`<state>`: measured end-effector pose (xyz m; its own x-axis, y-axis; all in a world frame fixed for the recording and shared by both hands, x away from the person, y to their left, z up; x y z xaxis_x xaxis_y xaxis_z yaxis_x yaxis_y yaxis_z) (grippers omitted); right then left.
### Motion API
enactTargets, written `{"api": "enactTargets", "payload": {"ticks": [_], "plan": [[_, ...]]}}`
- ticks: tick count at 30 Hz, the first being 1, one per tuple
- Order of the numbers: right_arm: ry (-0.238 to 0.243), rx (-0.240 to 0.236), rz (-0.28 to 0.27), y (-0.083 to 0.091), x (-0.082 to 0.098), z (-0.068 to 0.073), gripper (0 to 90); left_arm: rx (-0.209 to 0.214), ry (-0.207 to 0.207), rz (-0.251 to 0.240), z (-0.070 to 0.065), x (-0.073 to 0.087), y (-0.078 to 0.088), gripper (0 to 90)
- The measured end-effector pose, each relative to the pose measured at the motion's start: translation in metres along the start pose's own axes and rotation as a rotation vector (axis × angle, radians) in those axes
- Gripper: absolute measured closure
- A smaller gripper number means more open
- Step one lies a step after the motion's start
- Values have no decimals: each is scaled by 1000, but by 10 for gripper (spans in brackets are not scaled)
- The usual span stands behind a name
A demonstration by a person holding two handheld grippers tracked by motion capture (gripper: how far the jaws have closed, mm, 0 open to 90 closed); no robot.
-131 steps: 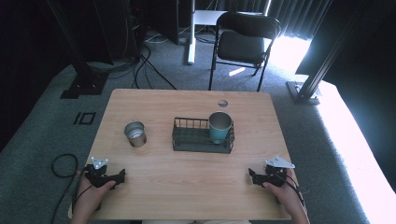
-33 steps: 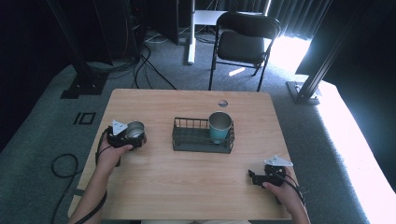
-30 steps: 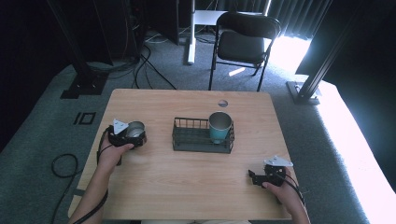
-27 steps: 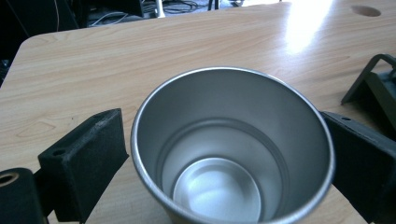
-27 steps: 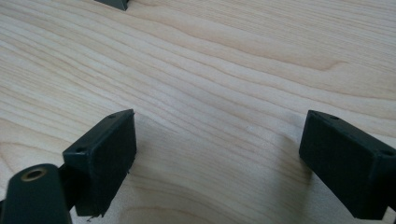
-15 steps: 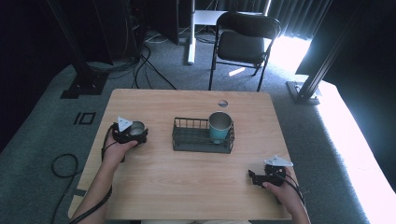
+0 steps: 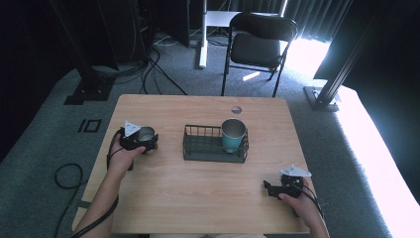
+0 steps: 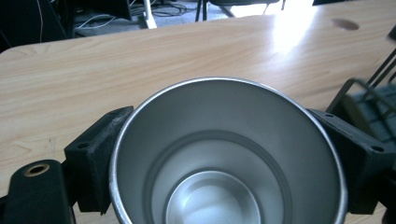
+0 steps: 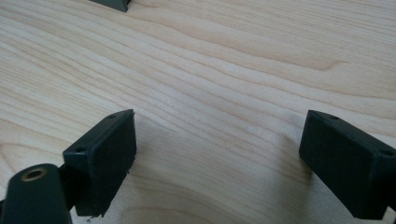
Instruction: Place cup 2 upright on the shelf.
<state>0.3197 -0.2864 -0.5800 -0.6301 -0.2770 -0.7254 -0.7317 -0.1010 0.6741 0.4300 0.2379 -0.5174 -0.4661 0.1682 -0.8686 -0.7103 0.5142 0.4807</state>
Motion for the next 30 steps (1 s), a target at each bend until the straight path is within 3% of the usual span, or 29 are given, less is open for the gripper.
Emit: {"api": "enactTargets", "payload": {"ticks": [5,9,15,17,18,20,23,24,30], "plan": [[-2,-1,0,0,0,0,106,25,0,-27,-8,-16,7,139],[-3,-2,0,0,0,0,106,33,-28,-41,-16,-31,13,139],[-3,-2,0,0,0,0,106,79,-67,-69,-35,-54,16,139],[-3,-2,0,0,0,0,106,79,-67,-69,-35,-54,16,139],[-2,-1,0,0,0,0,106,103,-80,-80,-45,-64,16,139],[-1,-1,0,0,0,0,106,114,-100,-86,-51,-71,17,139],[-2,-2,0,0,0,0,107,124,-107,-90,-55,-74,17,139],[-4,-2,-1,0,0,0,107,147,-122,-98,-64,-82,17,139],[-5,-3,-1,0,0,0,106,182,-150,-120,-81,-97,15,139]]}}
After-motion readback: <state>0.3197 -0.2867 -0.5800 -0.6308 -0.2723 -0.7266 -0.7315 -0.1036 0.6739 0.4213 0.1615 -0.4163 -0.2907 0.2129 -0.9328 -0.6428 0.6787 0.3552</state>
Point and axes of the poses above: each handheld gripper's, and its own axes: y roughly backward along the jaws, x roughly out of its underside, z roughly to its left, the point moved 3 cm from there along -y, roughly forward along the jaws, and after that the axes turned 13 degrees about x, right-handed, at the moved point
